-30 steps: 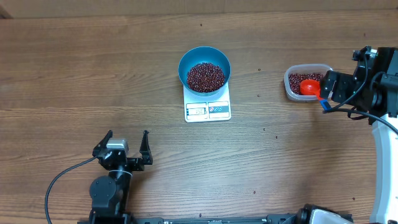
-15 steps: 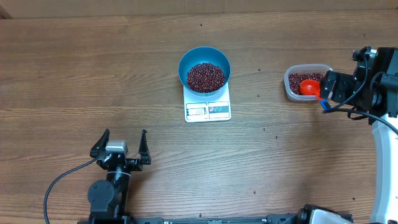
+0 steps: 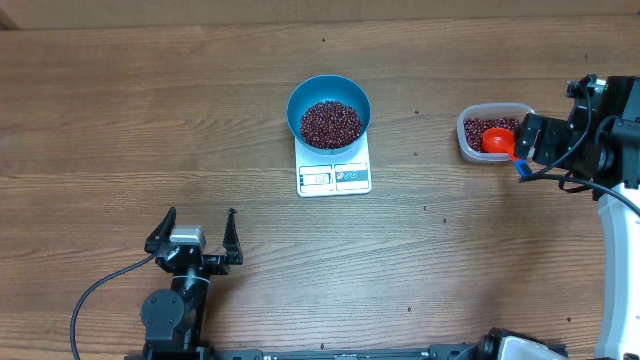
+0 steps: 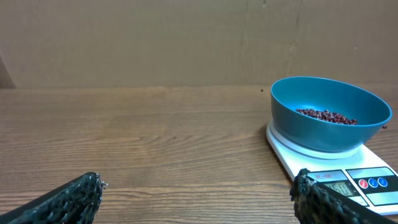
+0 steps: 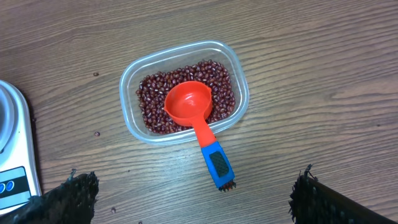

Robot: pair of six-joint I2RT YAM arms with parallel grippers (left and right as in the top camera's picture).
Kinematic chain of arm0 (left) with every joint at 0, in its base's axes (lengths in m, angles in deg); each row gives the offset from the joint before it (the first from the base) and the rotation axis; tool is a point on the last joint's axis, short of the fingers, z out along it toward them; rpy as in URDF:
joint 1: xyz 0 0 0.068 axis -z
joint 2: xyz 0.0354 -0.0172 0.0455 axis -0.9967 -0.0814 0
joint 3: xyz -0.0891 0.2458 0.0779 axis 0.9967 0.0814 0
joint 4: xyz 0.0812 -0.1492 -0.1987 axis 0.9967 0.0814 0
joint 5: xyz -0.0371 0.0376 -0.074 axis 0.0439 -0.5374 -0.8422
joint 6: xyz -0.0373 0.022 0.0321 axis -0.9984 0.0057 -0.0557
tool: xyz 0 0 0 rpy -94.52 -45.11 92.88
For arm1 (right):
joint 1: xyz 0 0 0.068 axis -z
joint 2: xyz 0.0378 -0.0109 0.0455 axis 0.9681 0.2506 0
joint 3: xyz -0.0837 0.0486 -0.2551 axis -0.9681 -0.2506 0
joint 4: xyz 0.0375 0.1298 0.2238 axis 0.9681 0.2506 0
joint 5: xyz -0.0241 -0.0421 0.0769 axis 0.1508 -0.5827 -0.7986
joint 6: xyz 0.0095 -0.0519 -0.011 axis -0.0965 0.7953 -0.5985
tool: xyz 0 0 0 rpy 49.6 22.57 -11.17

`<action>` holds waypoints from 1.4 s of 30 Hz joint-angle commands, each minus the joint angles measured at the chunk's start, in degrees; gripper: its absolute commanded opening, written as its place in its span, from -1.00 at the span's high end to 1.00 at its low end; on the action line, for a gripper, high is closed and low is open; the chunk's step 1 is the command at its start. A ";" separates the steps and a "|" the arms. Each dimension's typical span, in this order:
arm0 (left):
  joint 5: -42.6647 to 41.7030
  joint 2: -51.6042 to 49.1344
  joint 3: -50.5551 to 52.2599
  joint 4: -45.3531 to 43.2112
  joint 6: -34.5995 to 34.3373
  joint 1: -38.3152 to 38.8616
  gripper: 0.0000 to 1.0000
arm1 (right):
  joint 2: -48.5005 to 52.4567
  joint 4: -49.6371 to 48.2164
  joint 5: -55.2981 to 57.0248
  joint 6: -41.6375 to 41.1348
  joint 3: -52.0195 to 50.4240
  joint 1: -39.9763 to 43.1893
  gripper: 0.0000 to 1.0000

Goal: Scoop item into bowl and weigh 150g on scale

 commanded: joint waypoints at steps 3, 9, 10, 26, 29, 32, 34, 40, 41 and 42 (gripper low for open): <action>-0.66 0.61 0.24 0.09 1.09 -0.20 -0.99 | -0.72 -0.28 0.26 0.24 1.57 -0.09 -1.00; -0.68 0.61 0.22 0.09 1.09 -0.20 -0.99 | -0.72 -0.28 0.26 0.24 1.57 -0.09 -1.00; -0.68 0.61 0.22 0.09 1.09 -0.20 -0.99 | -0.72 -0.28 0.26 0.24 1.57 -0.09 -1.00; -0.66 0.61 0.22 0.09 1.09 -0.20 -0.99 | -7.06 -12.35 -5.68 0.02 -2.71 -1.40 -1.00; -0.66 0.61 0.22 0.09 1.09 -0.17 -0.99 | -10.29 -23.10 -8.02 0.00 -8.50 -2.05 -1.00; -0.66 0.61 0.22 0.09 1.09 -0.20 -0.99 | -12.61 -31.67 -9.55 -0.17 -13.97 -2.80 -1.00; -0.68 0.61 0.22 0.09 1.09 -0.20 -1.00 | -14.99 -40.83 -10.40 -0.20 -20.15 -3.50 -1.00; -0.68 0.61 0.22 0.09 1.09 -0.17 -0.99 | -19.47 -60.11 -10.82 -0.20 -34.16 -4.39 -1.00; -0.66 0.61 0.22 0.09 1.09 -0.20 -0.99 | -20.20 -62.86 -10.82 -0.20 -36.33 -4.39 -1.00; -0.66 0.61 0.22 0.09 1.09 -0.20 -0.99 | -20.94 -65.18 -10.80 -0.20 -38.23 -4.39 -1.00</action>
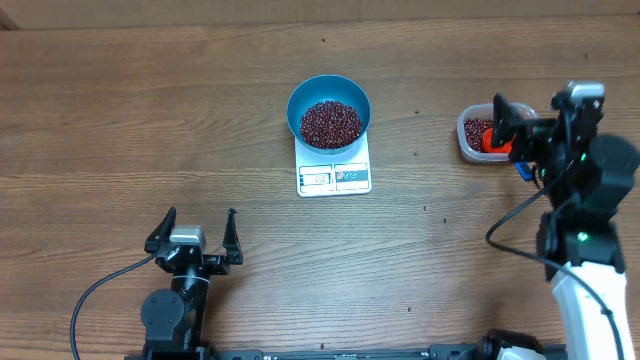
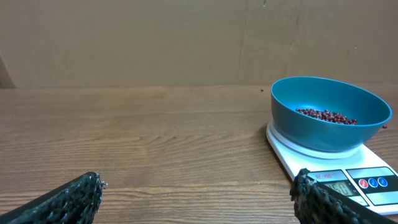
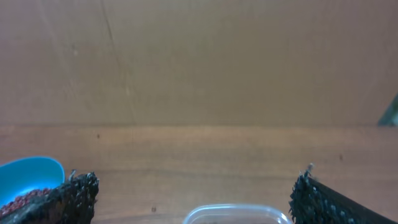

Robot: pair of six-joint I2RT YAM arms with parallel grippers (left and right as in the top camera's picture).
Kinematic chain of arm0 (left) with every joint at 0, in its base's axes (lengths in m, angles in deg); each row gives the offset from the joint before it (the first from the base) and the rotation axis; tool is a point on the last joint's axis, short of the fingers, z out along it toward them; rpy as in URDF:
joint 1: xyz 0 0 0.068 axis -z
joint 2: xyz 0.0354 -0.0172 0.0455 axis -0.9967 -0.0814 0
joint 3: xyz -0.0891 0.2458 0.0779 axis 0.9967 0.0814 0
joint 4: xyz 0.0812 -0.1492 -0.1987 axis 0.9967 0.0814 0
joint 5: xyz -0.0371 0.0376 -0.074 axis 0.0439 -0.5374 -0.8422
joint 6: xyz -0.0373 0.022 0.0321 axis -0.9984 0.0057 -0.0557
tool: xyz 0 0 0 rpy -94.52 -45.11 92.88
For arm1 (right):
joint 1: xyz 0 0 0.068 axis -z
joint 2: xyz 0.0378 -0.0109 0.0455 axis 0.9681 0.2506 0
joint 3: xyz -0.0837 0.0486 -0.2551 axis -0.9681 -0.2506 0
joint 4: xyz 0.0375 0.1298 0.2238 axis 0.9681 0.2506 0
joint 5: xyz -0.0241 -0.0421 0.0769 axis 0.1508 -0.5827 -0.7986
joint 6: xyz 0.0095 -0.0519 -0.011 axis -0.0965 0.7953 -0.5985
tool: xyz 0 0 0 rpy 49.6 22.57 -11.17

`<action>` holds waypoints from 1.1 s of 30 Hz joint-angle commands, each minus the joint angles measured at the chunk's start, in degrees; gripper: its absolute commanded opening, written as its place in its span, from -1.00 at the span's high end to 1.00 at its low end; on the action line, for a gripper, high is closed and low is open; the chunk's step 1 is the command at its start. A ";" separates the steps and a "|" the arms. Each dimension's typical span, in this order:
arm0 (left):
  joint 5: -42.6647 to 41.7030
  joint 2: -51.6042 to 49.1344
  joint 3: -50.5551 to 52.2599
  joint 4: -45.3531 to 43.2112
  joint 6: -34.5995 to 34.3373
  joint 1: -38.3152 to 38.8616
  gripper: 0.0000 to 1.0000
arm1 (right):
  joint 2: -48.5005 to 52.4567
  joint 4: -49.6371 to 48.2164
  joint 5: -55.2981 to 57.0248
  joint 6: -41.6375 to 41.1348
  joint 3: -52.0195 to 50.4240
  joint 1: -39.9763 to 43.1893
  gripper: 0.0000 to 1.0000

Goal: Scoop item into bowl and weigh 150g on scale

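Note:
A blue bowl (image 1: 329, 115) of red beans stands on the white scale (image 1: 334, 176) at the table's middle; it also shows as the bowl (image 2: 329, 112) on the scale (image 2: 292, 158) in the left wrist view. At the right, a clear container (image 1: 472, 135) of beans holds the red scoop (image 1: 488, 141), partly hidden by my right gripper (image 1: 525, 118). That gripper (image 3: 194, 185) is open, holds nothing and faces the back wall, with the container's rim (image 3: 236, 213) just below it. My left gripper (image 1: 198, 222) rests open near the front left, seen as (image 2: 196, 186).
A brown wall runs along the table's far edge. The blue bowl (image 3: 28, 171) shows at the left edge of the right wrist view. Bare wood lies between the scale and the container.
My right gripper, which looked straight down on the container and scoop, has tilted up to face the back wall and sits closer over the container. It stays open. The left arm is unchanged.

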 commanded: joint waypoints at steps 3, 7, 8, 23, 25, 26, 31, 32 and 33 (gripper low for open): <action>-0.66 0.61 0.22 0.11 1.09 -0.20 -0.99 | -5.64 -10.54 -0.70 -0.13 -10.16 -0.33 -1.00; -0.63 0.61 0.22 0.11 1.09 -0.20 -0.99 | -9.64 -18.95 -0.70 -0.13 -17.62 -0.33 -1.00; -0.66 0.61 0.22 0.11 1.09 -0.20 -0.99 | -10.64 -19.85 -0.68 -0.13 -19.08 -0.28 -1.00; -0.63 0.61 0.22 0.11 1.09 -0.20 -0.99 | -28.35 -22.12 -0.72 -0.35 -35.98 -0.17 -1.00; -0.63 0.61 0.22 0.11 1.09 -0.20 -0.99 | -30.42 -22.10 -0.70 -0.35 -38.05 -0.20 -1.00; -0.63 0.61 0.22 0.11 1.09 -0.17 -0.99 | -31.93 -22.16 -0.72 -0.35 -39.58 -0.31 -1.00; -0.63 0.61 0.22 0.11 1.09 -0.20 -0.99 | -36.79 -17.46 -1.11 -0.33 -40.89 -1.16 -1.00; -0.63 0.61 0.22 0.11 1.09 -0.20 -0.99 | -37.38 -17.29 -1.09 -0.31 -40.89 -1.40 -1.00; -0.63 0.61 0.22 0.11 1.09 -0.20 -0.99 | -38.05 -16.96 -1.09 -0.33 -40.89 -1.62 -1.00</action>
